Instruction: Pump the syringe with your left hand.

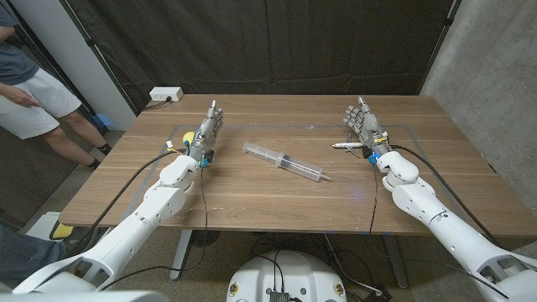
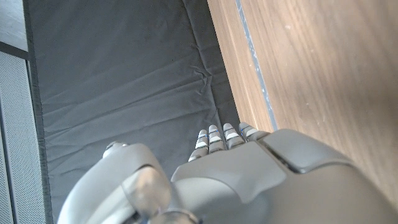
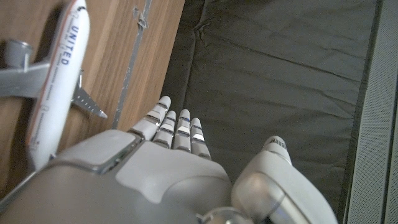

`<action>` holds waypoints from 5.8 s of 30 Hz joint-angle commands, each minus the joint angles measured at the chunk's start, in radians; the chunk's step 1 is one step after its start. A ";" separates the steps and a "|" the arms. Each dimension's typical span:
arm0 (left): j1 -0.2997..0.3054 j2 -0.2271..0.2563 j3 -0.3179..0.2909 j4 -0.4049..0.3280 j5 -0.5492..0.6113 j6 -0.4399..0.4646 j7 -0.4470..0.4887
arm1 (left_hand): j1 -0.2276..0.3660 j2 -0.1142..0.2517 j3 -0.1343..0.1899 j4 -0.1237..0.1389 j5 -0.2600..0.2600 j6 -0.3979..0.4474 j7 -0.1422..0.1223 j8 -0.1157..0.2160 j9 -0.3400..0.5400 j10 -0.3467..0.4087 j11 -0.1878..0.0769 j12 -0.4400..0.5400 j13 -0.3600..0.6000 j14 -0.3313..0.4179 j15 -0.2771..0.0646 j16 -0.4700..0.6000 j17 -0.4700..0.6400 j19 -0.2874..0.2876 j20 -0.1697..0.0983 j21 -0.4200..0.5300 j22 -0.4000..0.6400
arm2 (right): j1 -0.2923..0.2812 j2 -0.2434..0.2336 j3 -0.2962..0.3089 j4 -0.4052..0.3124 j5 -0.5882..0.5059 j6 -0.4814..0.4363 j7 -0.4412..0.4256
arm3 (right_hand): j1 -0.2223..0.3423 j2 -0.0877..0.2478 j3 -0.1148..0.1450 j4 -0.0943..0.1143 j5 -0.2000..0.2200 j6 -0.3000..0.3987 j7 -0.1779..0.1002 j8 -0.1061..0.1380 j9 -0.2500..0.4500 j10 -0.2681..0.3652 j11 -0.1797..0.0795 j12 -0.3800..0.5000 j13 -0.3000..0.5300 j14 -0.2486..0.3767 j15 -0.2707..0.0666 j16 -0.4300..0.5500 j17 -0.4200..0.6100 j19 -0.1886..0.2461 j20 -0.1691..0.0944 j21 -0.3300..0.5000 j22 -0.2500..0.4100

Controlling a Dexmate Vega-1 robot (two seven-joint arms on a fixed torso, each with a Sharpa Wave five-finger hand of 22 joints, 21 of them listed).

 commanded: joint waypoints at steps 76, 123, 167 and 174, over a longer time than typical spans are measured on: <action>0.076 0.033 -0.013 -0.178 0.070 0.067 0.078 | 0.047 0.011 -0.012 -0.020 0.000 0.016 0.007 0.006 0.003 0.018 -0.008 0.005 0.005 0.009 0.002 0.006 0.002 -0.002 -0.023 0.009 0.002 | -0.100 -0.072 0.037 -0.207 -0.016 0.062 0.082 | 0.038 -0.002 0.011 -0.015 0.005 0.008 -0.007 0.001 0.003 0.012 -0.003 -0.006 0.004 0.001 -0.003 0.003 0.002 0.004 -0.016 -0.002 0.003; 0.192 0.156 -0.064 -0.320 0.075 0.062 0.088 | 0.070 0.019 -0.013 -0.029 -0.003 0.015 0.009 0.003 0.004 0.014 -0.007 0.001 0.006 0.004 0.001 0.002 0.002 -0.012 -0.022 0.007 0.003 | -0.301 -0.166 0.015 -0.509 -0.230 0.113 -0.122 | 0.070 0.006 0.021 -0.027 0.003 0.025 -0.015 0.005 0.005 0.018 -0.004 -0.008 0.005 0.006 -0.002 0.003 0.001 0.006 -0.013 -0.003 0.002; 0.222 0.180 -0.063 -0.396 0.101 0.063 0.109 | 0.086 0.023 -0.017 -0.035 -0.008 0.014 0.008 0.002 0.004 0.015 -0.003 0.000 0.006 0.003 0.001 0.002 0.002 -0.018 -0.019 0.006 0.003 | -0.390 -0.295 0.000 -0.798 -0.724 -0.253 -0.422 | 0.164 0.002 0.047 -0.058 0.000 0.060 -0.025 0.017 0.007 0.055 -0.008 0.001 0.006 0.053 -0.010 0.013 0.001 0.046 -0.002 0.005 0.000; 0.238 0.190 -0.073 -0.405 0.097 0.066 0.115 | 0.087 0.023 -0.018 -0.035 -0.009 0.015 0.008 0.003 0.004 0.014 -0.004 0.000 0.006 0.003 0.001 0.002 0.002 -0.017 -0.019 0.007 0.003 | -0.362 -0.308 -0.035 -0.802 -0.781 -0.307 -0.425 | 0.184 -0.006 0.050 -0.063 0.003 0.068 -0.027 0.019 0.008 0.065 -0.017 0.003 0.007 0.063 -0.014 0.014 0.000 0.055 0.000 0.006 0.000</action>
